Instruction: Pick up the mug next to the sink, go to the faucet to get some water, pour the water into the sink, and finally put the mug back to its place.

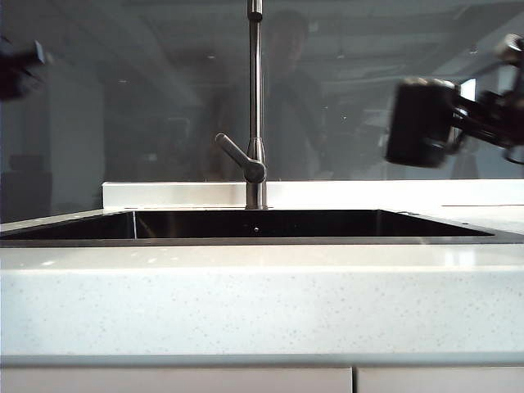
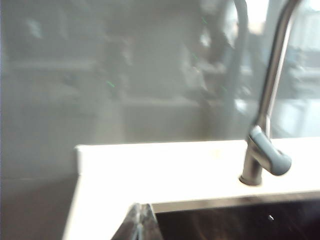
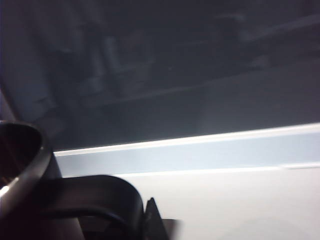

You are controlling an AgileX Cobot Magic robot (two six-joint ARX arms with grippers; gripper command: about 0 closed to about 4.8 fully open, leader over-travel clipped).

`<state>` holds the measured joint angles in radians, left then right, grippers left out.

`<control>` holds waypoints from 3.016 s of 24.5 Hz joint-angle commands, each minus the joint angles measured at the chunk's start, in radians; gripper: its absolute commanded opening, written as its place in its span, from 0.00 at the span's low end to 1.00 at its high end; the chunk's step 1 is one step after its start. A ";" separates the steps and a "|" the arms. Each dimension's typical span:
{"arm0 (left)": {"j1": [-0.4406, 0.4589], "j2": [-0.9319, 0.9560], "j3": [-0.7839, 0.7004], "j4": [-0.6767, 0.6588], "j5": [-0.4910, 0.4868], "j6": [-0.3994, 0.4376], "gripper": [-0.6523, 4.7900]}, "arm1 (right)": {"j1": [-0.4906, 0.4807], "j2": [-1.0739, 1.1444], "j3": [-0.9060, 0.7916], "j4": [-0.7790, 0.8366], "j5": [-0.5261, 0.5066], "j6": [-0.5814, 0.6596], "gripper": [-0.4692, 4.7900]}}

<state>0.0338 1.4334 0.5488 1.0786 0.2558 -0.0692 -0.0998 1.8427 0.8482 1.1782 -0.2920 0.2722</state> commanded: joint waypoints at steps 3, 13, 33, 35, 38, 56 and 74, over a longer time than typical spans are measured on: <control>0.001 0.409 0.340 0.050 0.201 -0.137 0.11 | 0.192 -0.035 0.276 -0.455 0.027 0.010 0.09; -0.060 0.938 1.038 0.081 0.561 -0.452 0.47 | 0.431 0.048 0.698 -0.800 0.174 -0.123 0.09; -0.216 1.038 1.340 -0.105 0.463 -0.302 0.97 | 0.449 0.048 0.715 -0.747 0.196 -0.089 0.09; -0.216 1.038 1.350 -0.105 0.471 -0.305 0.96 | 0.449 0.048 0.715 -0.747 0.196 -0.089 0.09; -0.216 1.037 1.361 -0.105 0.487 -0.306 0.90 | 0.449 0.048 0.715 -0.747 0.185 -0.089 0.09; -0.204 1.035 1.362 -0.104 0.756 -0.404 0.68 | 0.449 0.048 0.715 -0.747 0.185 -0.089 0.09; -0.195 1.035 1.362 -0.075 0.829 -0.446 0.68 | 0.449 0.048 0.715 -0.747 0.185 -0.089 0.09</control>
<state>-0.1577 2.4760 1.9057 0.9726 1.0649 -0.5316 0.3481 1.9015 1.5532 0.3901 -0.1055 0.1745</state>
